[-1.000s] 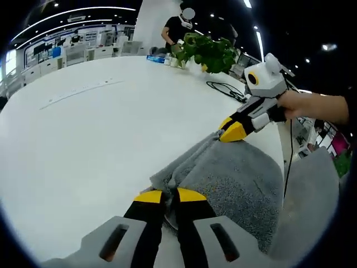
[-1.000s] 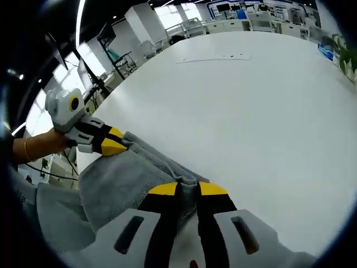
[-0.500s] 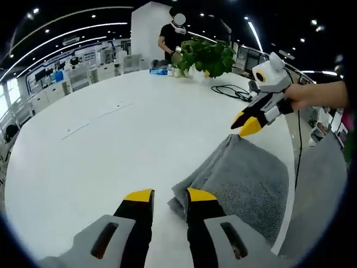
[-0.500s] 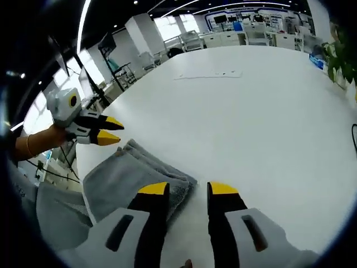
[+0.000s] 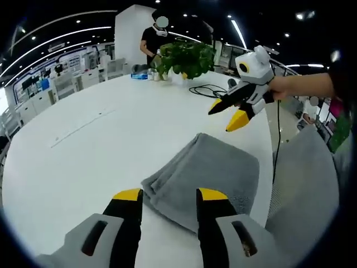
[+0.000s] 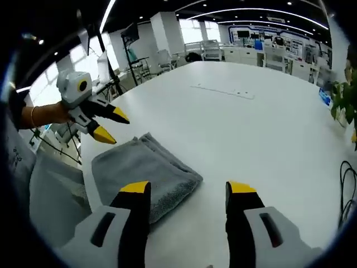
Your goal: Fold the towel on the table until its edges align and the towel forms a compact rectangular stack.
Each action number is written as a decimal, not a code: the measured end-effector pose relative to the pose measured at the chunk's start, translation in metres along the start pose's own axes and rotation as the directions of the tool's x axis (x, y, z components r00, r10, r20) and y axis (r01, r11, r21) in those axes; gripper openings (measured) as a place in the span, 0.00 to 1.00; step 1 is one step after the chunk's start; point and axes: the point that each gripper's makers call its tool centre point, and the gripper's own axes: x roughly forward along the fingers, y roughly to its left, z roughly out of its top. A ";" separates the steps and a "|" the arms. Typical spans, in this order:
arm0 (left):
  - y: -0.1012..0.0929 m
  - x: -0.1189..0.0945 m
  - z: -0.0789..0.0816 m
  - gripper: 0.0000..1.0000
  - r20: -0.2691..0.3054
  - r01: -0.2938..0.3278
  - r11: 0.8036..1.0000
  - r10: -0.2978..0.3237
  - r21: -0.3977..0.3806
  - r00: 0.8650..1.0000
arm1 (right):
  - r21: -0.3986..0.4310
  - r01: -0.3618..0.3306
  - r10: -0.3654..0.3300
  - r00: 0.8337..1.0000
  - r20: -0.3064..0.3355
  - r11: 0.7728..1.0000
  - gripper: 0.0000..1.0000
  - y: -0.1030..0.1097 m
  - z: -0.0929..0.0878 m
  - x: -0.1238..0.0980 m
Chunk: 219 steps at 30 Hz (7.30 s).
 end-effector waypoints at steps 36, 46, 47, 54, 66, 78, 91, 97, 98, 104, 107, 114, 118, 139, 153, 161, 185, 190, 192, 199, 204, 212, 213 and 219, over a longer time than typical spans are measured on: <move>-0.074 -0.001 -0.049 0.75 -0.084 0.115 0.984 -0.104 0.134 0.991 | -0.231 -0.236 0.209 0.969 -0.135 0.944 0.79 0.102 -0.051 0.003; -0.073 0.008 -0.068 0.69 -0.162 0.125 0.974 -0.094 0.191 0.982 | -0.257 -0.241 0.204 0.966 -0.161 0.936 0.75 0.099 -0.068 0.015; -0.074 0.009 -0.069 0.68 -0.171 0.125 0.972 -0.091 0.199 0.981 | -0.255 -0.240 0.203 0.966 -0.162 0.937 0.75 0.098 -0.069 0.017; -0.073 0.015 -0.074 0.65 -0.190 0.114 0.968 -0.071 0.226 0.979 | -0.277 -0.227 0.183 0.967 -0.176 0.933 0.72 0.095 -0.078 0.024; -0.059 0.019 -0.073 0.47 -0.154 0.071 0.983 -0.044 0.171 0.987 | -0.255 -0.170 0.143 0.982 -0.123 0.952 0.52 0.077 -0.078 0.034; -0.048 0.026 -0.070 0.41 -0.148 0.093 0.986 -0.073 0.135 0.986 | -0.256 -0.153 0.122 0.983 -0.135 0.955 0.47 0.065 -0.072 0.046; -0.008 0.048 -0.053 0.34 -0.072 0.051 0.994 -0.044 0.102 0.996 | -0.206 -0.097 0.086 0.994 -0.060 0.974 0.45 0.033 -0.046 0.070; 0.015 0.057 -0.044 0.33 -0.078 0.055 0.995 -0.048 0.087 0.996 | -0.212 -0.082 0.071 0.996 -0.062 0.974 0.44 0.019 -0.033 0.081; 0.018 0.058 -0.042 0.33 -0.077 0.055 0.995 -0.049 0.081 0.996 | -0.203 -0.080 0.070 0.996 -0.056 0.976 0.44 0.016 -0.030 0.082; 0.036 0.067 -0.034 0.32 -0.075 0.071 0.995 -0.066 0.065 0.995 | -0.208 -0.065 0.056 0.997 -0.047 0.976 0.44 0.003 -0.021 0.092; 0.043 0.071 -0.031 0.32 -0.079 0.072 0.995 -0.066 0.066 0.995 | -0.193 -0.054 0.050 0.998 -0.024 0.980 0.44 -0.006 -0.016 0.097; 0.053 0.077 -0.026 0.32 -0.062 0.064 0.996 -0.060 0.068 0.996 | -0.174 -0.040 0.043 0.999 0.010 0.984 0.41 -0.015 -0.009 0.103; 0.059 0.083 -0.021 0.31 -0.053 0.059 0.995 -0.055 0.074 0.997 | -0.166 -0.045 0.048 0.999 0.016 0.985 0.40 -0.015 -0.003 0.103; 0.072 0.092 -0.011 0.30 -0.067 0.037 0.996 -0.032 0.081 0.997 | -0.168 -0.030 0.034 0.999 0.020 0.985 0.40 -0.021 0.011 0.105; 0.070 0.073 -0.004 0.56 -0.062 -0.043 0.999 0.044 0.006 0.997 | -0.103 -0.034 0.035 0.999 0.005 0.994 0.55 -0.021 0.014 0.096; 0.062 0.057 0.000 0.61 -0.049 -0.063 0.998 0.062 -0.019 0.997 | -0.048 0.007 -0.006 1.000 0.012 0.999 0.58 -0.024 0.015 0.078; 0.024 0.002 -0.001 0.76 0.075 -0.116 0.980 0.130 -0.163 0.989 | 0.102 0.058 -0.065 0.995 0.069 0.993 0.67 0.002 -0.008 0.017; 0.012 -0.006 -0.008 0.77 0.075 -0.109 0.981 0.122 -0.158 0.990 | 0.090 0.070 -0.077 0.993 0.085 0.993 0.70 0.007 -0.013 -0.002; 0.009 -0.011 -0.011 0.78 0.078 -0.109 0.981 0.123 -0.161 0.989 | 0.097 0.072 -0.081 0.992 0.097 0.993 0.70 0.010 -0.014 -0.010; 0.000 -0.023 -0.018 0.81 0.075 -0.114 0.981 0.127 -0.155 0.989 | 0.121 0.073 -0.084 0.992 0.092 0.990 0.70 0.025 -0.028 -0.026; -0.011 -0.032 -0.015 0.83 0.118 -0.116 0.976 0.139 -0.182 0.983 | 0.145 0.079 -0.093 0.991 0.091 0.986 0.71 0.035 -0.039 -0.034; -0.028 -0.040 -0.012 0.90 0.175 -0.136 0.967 0.175 -0.214 0.969 | 0.191 0.119 -0.148 0.979 0.140 0.974 0.77 0.044 -0.043 -0.047; -0.030 -0.041 -0.013 0.90 0.179 -0.138 0.967 0.178 -0.215 0.968 | 0.187 0.126 -0.153 0.979 0.138 0.974 0.78 0.046 -0.044 -0.048; -0.033 -0.049 -0.021 0.99 0.194 -0.159 0.958 0.208 -0.237 0.959 | 0.202 0.147 -0.181 0.971 0.158 0.968 0.87 0.053 -0.045 -0.055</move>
